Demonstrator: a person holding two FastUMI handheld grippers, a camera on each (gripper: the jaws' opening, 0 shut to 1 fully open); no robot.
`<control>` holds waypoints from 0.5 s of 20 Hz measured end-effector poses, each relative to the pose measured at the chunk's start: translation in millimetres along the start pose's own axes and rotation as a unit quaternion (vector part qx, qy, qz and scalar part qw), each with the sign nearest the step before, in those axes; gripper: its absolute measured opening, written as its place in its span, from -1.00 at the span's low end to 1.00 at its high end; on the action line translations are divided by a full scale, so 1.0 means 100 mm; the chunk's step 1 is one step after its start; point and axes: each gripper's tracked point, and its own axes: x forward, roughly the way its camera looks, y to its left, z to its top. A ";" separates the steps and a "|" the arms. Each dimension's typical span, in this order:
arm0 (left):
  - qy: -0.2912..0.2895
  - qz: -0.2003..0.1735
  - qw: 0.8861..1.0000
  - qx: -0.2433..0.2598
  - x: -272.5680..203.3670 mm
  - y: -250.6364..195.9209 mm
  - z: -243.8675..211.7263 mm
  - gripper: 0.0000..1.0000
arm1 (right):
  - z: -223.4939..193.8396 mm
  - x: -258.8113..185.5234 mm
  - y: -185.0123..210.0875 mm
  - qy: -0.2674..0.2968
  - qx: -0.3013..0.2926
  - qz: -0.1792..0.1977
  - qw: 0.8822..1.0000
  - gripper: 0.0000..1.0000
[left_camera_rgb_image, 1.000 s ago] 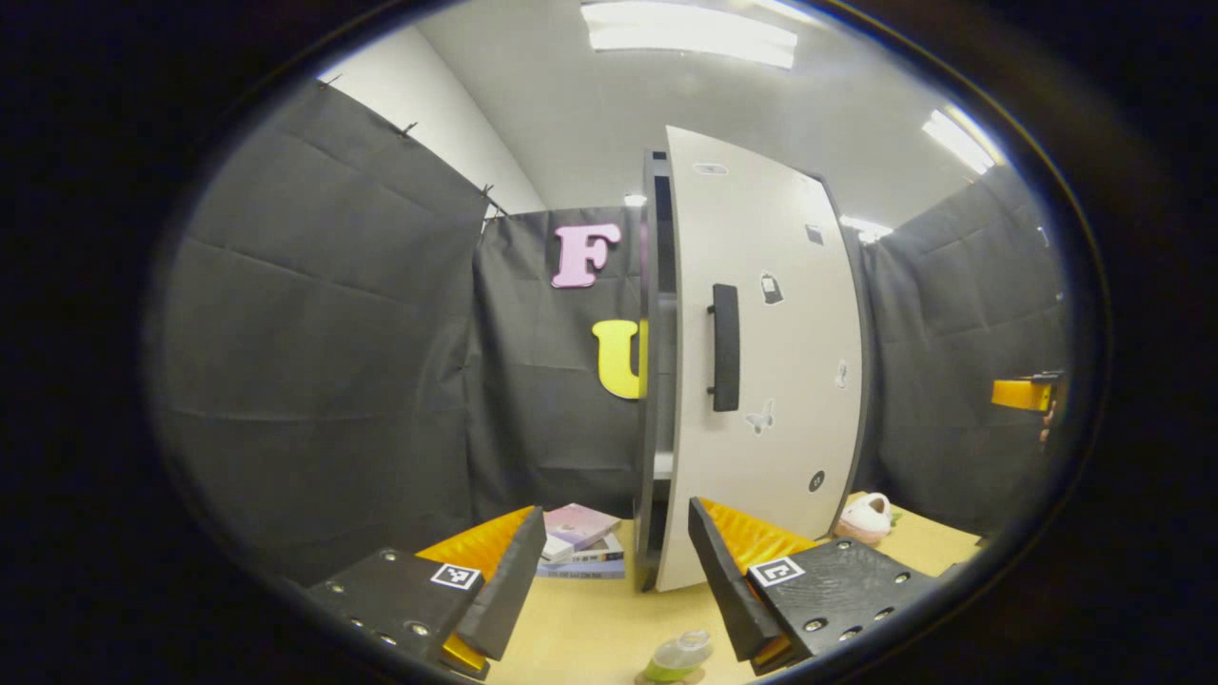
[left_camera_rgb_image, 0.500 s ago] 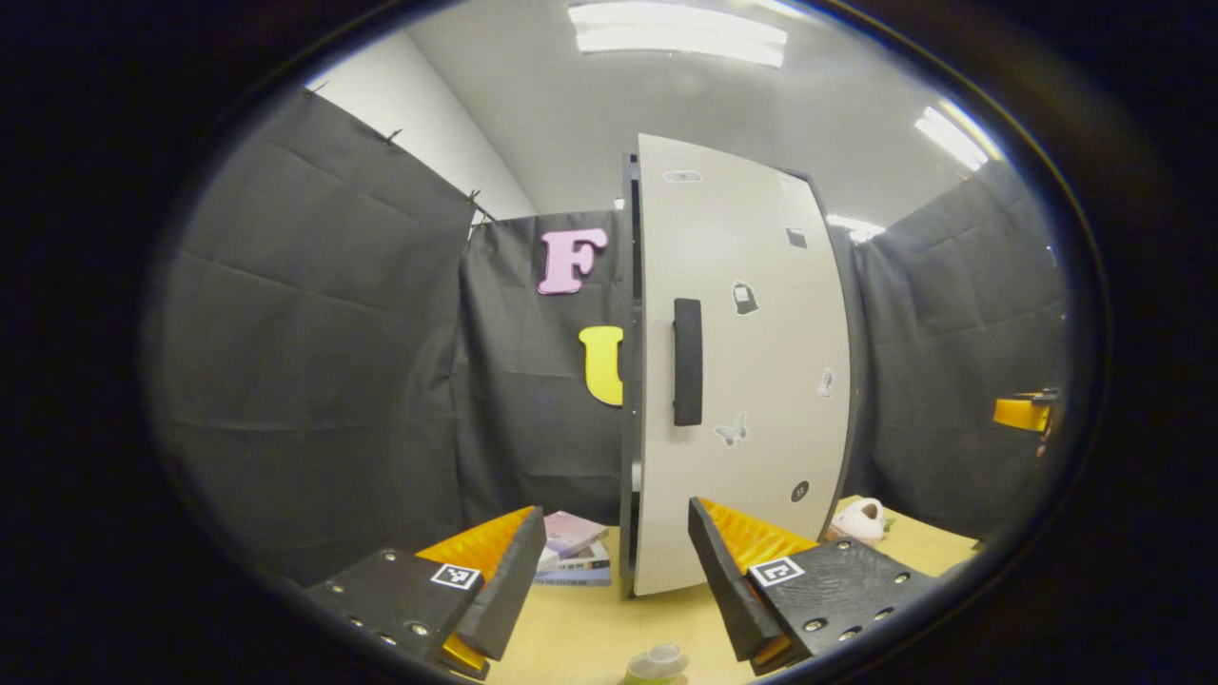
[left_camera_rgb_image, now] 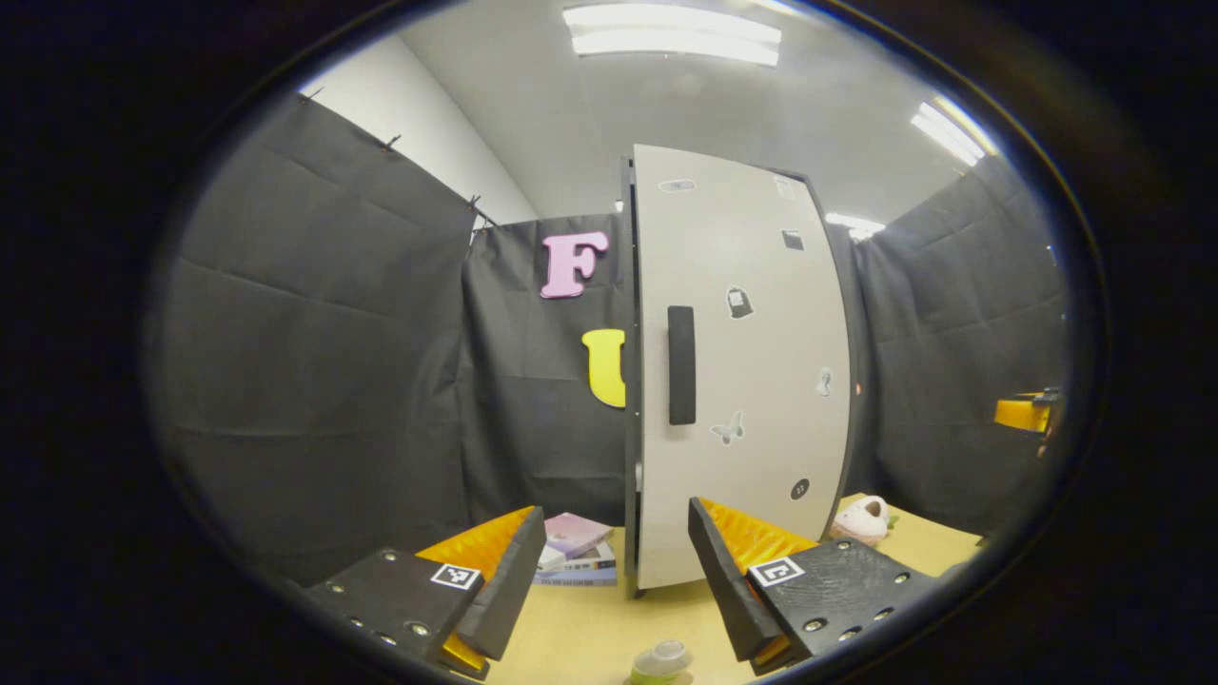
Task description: Open the cabinet door with the right hand, grasp the bottle in the cabinet with the left hand and place it on the coaster, then close the cabinet door with the right hand.
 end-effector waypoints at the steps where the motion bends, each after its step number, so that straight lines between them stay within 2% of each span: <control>1: 0.000 0.001 1.000 0.001 -0.02 0.01 0.00 0.82 | 0.00 0.01 0.00 -0.001 -0.001 0.001 1.000 0.87; 7: 0.001 0.002 1.000 0.007 -0.05 0.06 0.01 0.82 | 0.01 0.01 0.00 -0.006 -0.013 0.004 1.000 0.87; 8: -0.001 0.004 1.000 0.008 -0.06 0.08 0.02 0.72 | 0.01 0.02 0.01 -0.005 -0.013 0.006 1.000 0.87; 9: -0.003 0.005 1.000 0.007 -0.07 0.09 0.03 0.72 | -0.01 0.01 0.02 -0.001 -0.013 0.008 1.000 0.87; 10: -0.004 0.005 1.000 0.006 -0.08 0.09 0.04 0.82 | 0.00 0.00 0.02 0.001 -0.014 0.008 1.000 0.87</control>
